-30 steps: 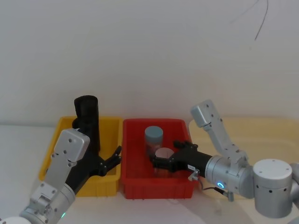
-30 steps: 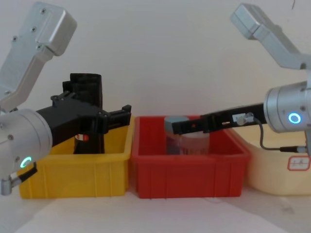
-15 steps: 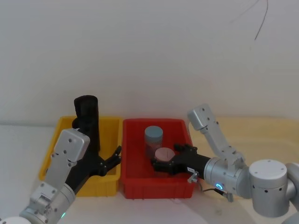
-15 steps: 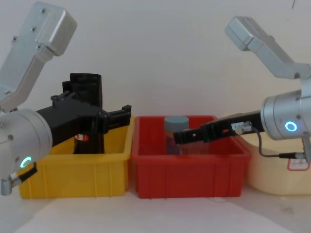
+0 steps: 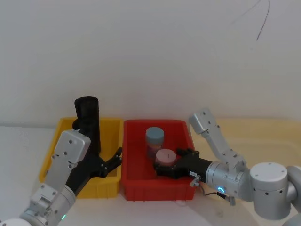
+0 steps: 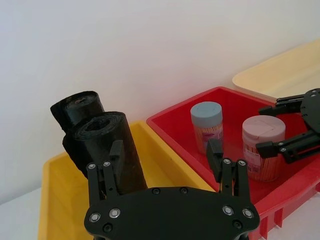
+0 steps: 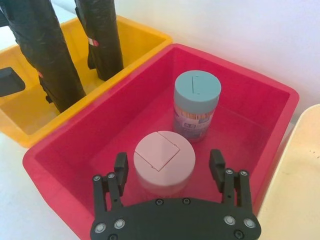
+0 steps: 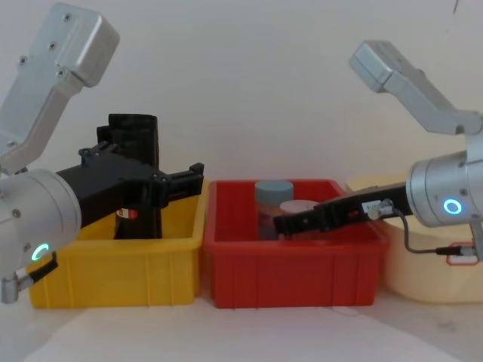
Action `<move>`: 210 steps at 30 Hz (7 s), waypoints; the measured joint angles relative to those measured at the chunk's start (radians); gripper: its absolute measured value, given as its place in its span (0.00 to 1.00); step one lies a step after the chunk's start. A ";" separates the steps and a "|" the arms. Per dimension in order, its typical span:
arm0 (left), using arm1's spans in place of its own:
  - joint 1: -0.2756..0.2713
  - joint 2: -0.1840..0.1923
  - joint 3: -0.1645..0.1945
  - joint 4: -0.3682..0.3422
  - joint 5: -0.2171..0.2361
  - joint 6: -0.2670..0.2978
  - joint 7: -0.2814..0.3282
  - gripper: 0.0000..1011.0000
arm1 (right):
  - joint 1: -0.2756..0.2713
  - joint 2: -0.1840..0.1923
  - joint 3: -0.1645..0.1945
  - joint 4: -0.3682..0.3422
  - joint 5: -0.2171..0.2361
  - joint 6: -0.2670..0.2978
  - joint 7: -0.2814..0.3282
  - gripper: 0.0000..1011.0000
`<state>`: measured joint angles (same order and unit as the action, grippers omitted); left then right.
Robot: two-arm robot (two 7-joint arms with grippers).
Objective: Pick up the garbage bag with the one hand and transfer it to the other hand.
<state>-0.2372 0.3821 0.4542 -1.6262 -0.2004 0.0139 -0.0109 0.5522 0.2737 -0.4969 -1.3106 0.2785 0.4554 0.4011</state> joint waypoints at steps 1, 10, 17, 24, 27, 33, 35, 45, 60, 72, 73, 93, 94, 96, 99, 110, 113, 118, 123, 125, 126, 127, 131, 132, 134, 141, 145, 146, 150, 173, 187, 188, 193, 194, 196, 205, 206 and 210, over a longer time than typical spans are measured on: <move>0.000 0.000 0.000 0.000 0.000 0.000 0.000 0.99 | 0.001 0.000 0.000 0.002 -0.001 0.000 0.001 0.97; 0.000 0.000 0.000 0.000 0.000 0.000 0.000 0.99 | 0.002 -0.001 0.001 0.010 -0.003 0.002 0.003 0.78; 0.000 0.000 0.000 0.000 0.000 0.000 0.000 0.99 | 0.003 -0.002 0.001 0.013 -0.004 0.003 0.004 0.66; 0.000 0.000 0.000 0.000 0.000 0.000 0.000 0.99 | 0.003 -0.003 0.001 0.014 -0.005 0.003 0.005 0.66; 0.000 0.000 0.000 0.000 0.000 0.000 0.000 0.99 | 0.002 -0.002 0.002 0.013 -0.005 0.002 0.005 0.66; 0.000 0.000 0.000 0.000 0.000 0.000 0.000 0.99 | -0.010 0.003 0.009 -0.011 -0.005 -0.020 0.004 0.66; 0.000 0.000 0.000 0.000 0.000 0.000 0.000 0.99 | -0.018 0.007 0.013 -0.025 -0.004 -0.032 0.004 0.66; 0.000 0.000 0.000 0.000 0.000 0.000 0.000 0.99 | -0.061 0.031 0.053 -0.125 0.019 -0.106 -0.010 0.66; 0.000 0.000 0.000 0.000 0.000 0.000 0.000 0.99 | -0.103 0.061 0.158 -0.238 0.034 -0.182 -0.100 0.66; 0.000 0.000 0.000 0.000 0.000 0.000 0.000 0.99 | -0.116 0.079 0.225 -0.255 0.003 -0.178 -0.189 0.66; 0.000 0.000 0.000 0.000 0.000 0.000 0.000 0.99 | -0.118 0.082 0.232 -0.254 -0.003 -0.170 -0.198 0.66; 0.000 0.000 0.000 0.000 0.000 0.000 0.000 0.99 | -0.156 0.108 0.272 -0.209 -0.024 -0.059 -0.236 0.88; 0.000 0.000 0.000 0.000 0.000 0.000 0.000 0.99 | -0.158 0.108 0.273 -0.206 -0.024 -0.054 -0.236 0.93; 0.000 0.000 0.000 0.000 0.000 0.000 0.000 0.99 | -0.159 0.109 0.274 -0.204 -0.025 -0.050 -0.237 0.96; 0.000 0.000 0.000 0.000 0.000 0.000 0.000 0.99 | -0.162 0.111 0.276 -0.200 -0.025 -0.043 -0.237 0.99; 0.027 0.003 -0.010 -0.026 0.008 -0.007 0.012 0.99 | -0.168 0.114 0.280 -0.192 -0.027 -0.029 -0.238 0.99; 0.043 0.007 -0.016 -0.041 0.011 -0.010 0.019 0.99 | -0.169 0.114 0.280 -0.191 -0.027 -0.028 -0.238 0.99; 0.072 0.010 -0.030 -0.060 0.014 -0.018 0.034 0.99 | -0.171 0.115 0.281 -0.189 -0.028 -0.025 -0.238 0.99; 0.090 0.009 -0.045 -0.066 0.006 -0.020 0.039 0.99 | -0.171 0.115 0.281 -0.189 -0.028 -0.023 -0.238 0.99; 0.093 0.007 -0.053 -0.065 -0.003 -0.020 0.039 0.99 | -0.171 0.116 0.281 -0.188 -0.028 -0.023 -0.238 0.99; 0.093 0.007 -0.055 -0.063 -0.006 -0.020 0.038 0.99 | -0.171 0.116 0.282 -0.188 -0.028 -0.022 -0.238 0.99; 0.092 0.005 -0.059 -0.056 -0.013 -0.017 0.035 0.99 | -0.171 0.116 0.282 -0.188 -0.028 -0.022 -0.238 0.99; 0.077 -0.001 -0.066 -0.030 -0.029 -0.010 0.017 0.99 | -0.172 0.116 0.282 -0.188 -0.028 -0.022 -0.238 0.99; 0.073 -0.002 -0.067 -0.025 -0.032 -0.008 0.012 0.99 | -0.172 0.116 0.282 -0.188 -0.028 -0.022 -0.238 0.99; 0.063 -0.005 -0.068 -0.010 -0.037 -0.005 0.003 0.99 | -0.172 0.116 0.282 -0.187 -0.028 -0.022 -0.238 0.99; 0.013 -0.018 -0.064 0.057 -0.054 0.002 -0.049 0.99 | -0.172 0.116 0.282 -0.187 -0.028 -0.021 -0.238 0.99; -0.025 -0.030 -0.054 0.105 -0.057 0.002 -0.084 0.99 | -0.172 0.116 0.282 -0.187 -0.028 -0.021 -0.238 0.99; -0.028 -0.031 -0.054 0.110 -0.057 0.002 -0.089 0.99 | -0.172 0.116 0.282 -0.187 -0.028 -0.020 -0.238 0.99; -0.058 -0.041 -0.046 0.145 -0.056 -0.003 -0.113 0.99 | -0.172 0.116 0.282 -0.187 -0.028 -0.020 -0.238 0.99; -0.056 -0.049 -0.042 0.131 0.007 -0.030 -0.101 0.99 | -0.172 0.116 0.282 -0.187 -0.028 -0.020 -0.238 0.99; -0.084 -0.063 -0.039 0.139 0.013 -0.002 -0.130 0.99 | -0.172 0.116 0.282 -0.187 -0.028 -0.020 -0.238 0.99; -0.086 -0.065 -0.039 0.140 0.014 0.000 -0.131 0.99 | -0.172 0.116 0.282 -0.187 -0.028 -0.020 -0.238 0.99; -0.093 -0.080 -0.040 0.144 0.020 0.015 -0.125 0.99 | -0.172 0.116 0.282 -0.187 -0.028 -0.020 -0.238 0.99; -0.094 -0.082 -0.041 0.145 0.021 0.016 -0.123 0.99 | -0.172 0.116 0.282 -0.187 -0.028 -0.020 -0.238 0.99; -0.094 -0.087 -0.044 0.145 0.023 0.020 -0.115 0.99 | -0.172 0.116 0.282 -0.187 -0.028 -0.020 -0.238 0.99; -0.081 -0.129 -0.073 0.142 0.035 0.027 -0.043 0.99 | -0.172 0.116 0.282 -0.187 -0.028 -0.020 -0.238 0.99; -0.078 -0.137 -0.079 0.140 0.036 0.027 -0.027 0.99 | -0.172 0.116 0.282 -0.187 -0.028 -0.020 -0.238 0.99; -0.067 -0.159 -0.097 0.136 0.035 0.026 0.005 0.99 | -0.172 0.116 0.282 -0.187 -0.028 -0.020 -0.238 0.99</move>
<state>-0.3038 0.2235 0.3571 -1.4898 -0.1650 0.0396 -0.0061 0.3799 0.3896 -0.2150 -1.4976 0.2509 0.4351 0.1632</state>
